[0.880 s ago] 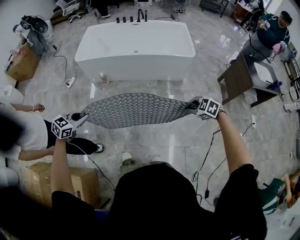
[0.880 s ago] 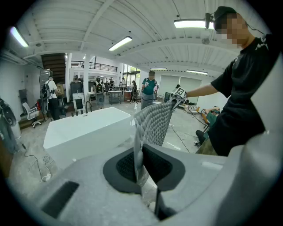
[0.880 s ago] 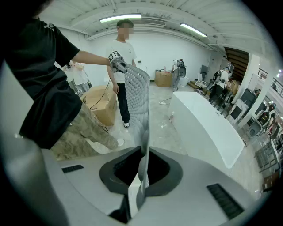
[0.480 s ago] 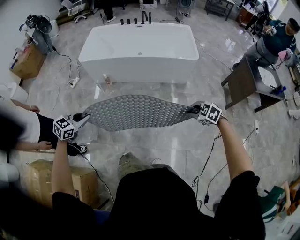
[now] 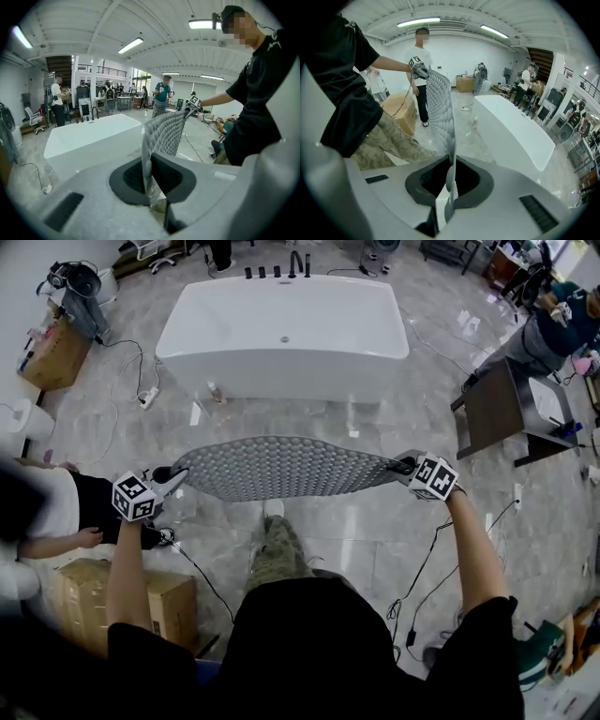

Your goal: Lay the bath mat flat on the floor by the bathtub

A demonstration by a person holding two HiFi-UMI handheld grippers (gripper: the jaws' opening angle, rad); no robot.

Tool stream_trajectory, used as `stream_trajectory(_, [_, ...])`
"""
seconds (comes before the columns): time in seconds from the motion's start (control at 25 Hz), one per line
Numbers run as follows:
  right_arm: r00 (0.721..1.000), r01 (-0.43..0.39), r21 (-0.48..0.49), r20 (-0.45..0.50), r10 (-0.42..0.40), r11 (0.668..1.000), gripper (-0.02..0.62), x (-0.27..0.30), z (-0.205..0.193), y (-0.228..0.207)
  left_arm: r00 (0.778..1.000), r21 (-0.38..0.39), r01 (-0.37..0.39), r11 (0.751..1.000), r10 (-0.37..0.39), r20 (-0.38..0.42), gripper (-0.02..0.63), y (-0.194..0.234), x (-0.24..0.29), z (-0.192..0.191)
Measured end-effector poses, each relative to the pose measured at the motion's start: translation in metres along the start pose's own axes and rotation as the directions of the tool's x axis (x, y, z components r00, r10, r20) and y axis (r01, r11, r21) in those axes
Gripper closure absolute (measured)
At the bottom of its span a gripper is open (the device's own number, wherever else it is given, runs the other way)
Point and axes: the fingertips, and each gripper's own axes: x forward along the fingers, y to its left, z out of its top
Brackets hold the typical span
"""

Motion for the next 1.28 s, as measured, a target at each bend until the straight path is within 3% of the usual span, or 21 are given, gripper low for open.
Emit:
stream_trajectory(0.76, [0.992, 0.074, 0.222, -0.116, -0.049, 0.972, 0.572, 0.093, 0.064, -0.166, 0.982, -0.026, 0.184, 0.983, -0.183, 0.038, 0.583, 0.233, 0.103, 0.010])
stream_trajectory(1.04, [0.989, 0.060, 0.222, -0.145, -0.028, 0.973, 0.572, 0.135, 0.076, -0.218, 0.985, -0.075, 0.175, 0.982, -0.175, 0.002, 0.583, 0.286, 0.139, -0.002])
stream_trajectory(1.28, [0.990, 0.037, 0.241, -0.140, -0.003, 0.970, 0.572, 0.192, 0.052, -0.263, 0.990, -0.122, 0.133, 0.984, -0.139, -0.038, 0.583, 0.319, 0.189, -0.026])
